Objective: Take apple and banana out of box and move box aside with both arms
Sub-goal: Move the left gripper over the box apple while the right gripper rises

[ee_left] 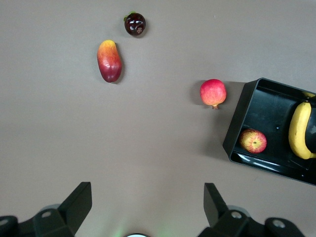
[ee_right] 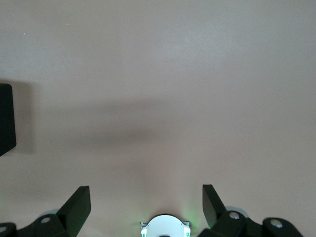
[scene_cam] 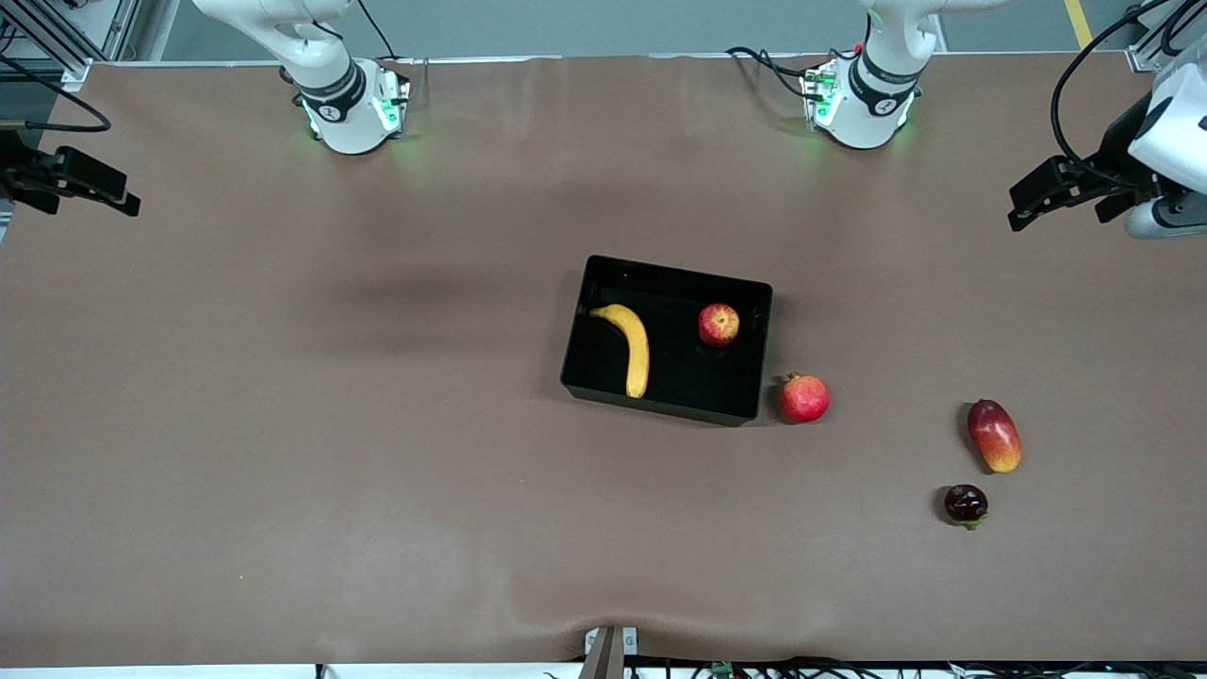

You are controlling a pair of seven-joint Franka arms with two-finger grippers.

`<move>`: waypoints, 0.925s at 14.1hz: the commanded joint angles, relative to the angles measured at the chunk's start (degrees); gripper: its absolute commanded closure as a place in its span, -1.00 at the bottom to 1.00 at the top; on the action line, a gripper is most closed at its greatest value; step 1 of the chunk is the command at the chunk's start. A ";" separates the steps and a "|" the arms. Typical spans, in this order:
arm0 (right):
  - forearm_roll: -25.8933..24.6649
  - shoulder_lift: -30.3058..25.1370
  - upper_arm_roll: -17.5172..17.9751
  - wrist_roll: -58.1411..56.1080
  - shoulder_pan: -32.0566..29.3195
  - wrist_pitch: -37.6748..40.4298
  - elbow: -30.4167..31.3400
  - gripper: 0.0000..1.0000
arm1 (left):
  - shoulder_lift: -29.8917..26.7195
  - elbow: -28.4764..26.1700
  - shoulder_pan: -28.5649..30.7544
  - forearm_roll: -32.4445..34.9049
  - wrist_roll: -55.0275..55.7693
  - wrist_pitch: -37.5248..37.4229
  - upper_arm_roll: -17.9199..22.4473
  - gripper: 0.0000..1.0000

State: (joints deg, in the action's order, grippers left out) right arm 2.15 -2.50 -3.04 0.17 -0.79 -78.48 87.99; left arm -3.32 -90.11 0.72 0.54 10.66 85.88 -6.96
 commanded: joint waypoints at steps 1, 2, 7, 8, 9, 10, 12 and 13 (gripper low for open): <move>0.40 -1.02 0.32 -0.25 -0.62 0.08 0.69 -1.00 | 0.51 1.16 0.16 -0.27 -0.55 -0.89 0.01 -1.00; 0.49 -0.93 0.32 -0.34 -0.62 -0.09 0.78 -1.00 | 0.59 1.25 0.16 -0.36 -0.47 -0.80 0.01 -1.00; 0.31 -0.67 0.40 -0.52 -0.44 -2.20 1.21 -1.00 | 1.21 1.43 0.42 -0.80 -0.55 -0.80 0.28 -1.00; 0.31 -0.67 0.40 -0.43 -0.35 -2.72 1.22 -1.00 | 1.30 1.34 0.34 -0.98 -0.03 -0.80 0.28 -1.00; 0.40 -0.58 0.40 -0.52 -0.44 -2.90 1.74 -1.00 | 2.08 1.34 -0.36 -1.06 0.24 -0.37 0.19 -1.00; 0.40 -0.58 0.49 -0.52 -0.18 -3.17 2.18 -1.00 | 2.70 1.42 -0.63 -1.06 0.33 0.33 -0.33 -1.00; 0.40 -0.58 0.49 -0.52 -0.26 -4.56 3.67 -1.00 | 3.49 0.73 -1.51 -1.15 2.07 2.35 -2.17 -1.00; 0.40 -0.58 0.49 -0.52 -0.44 -5.27 4.81 -1.00 | 4.80 0.46 -1.77 -1.15 4.69 2.71 -3.06 -1.00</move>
State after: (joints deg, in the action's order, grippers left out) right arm 2.16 -2.41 -2.81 0.12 -0.72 -82.07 90.33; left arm -0.54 -90.14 -0.30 0.32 12.14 87.68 -8.54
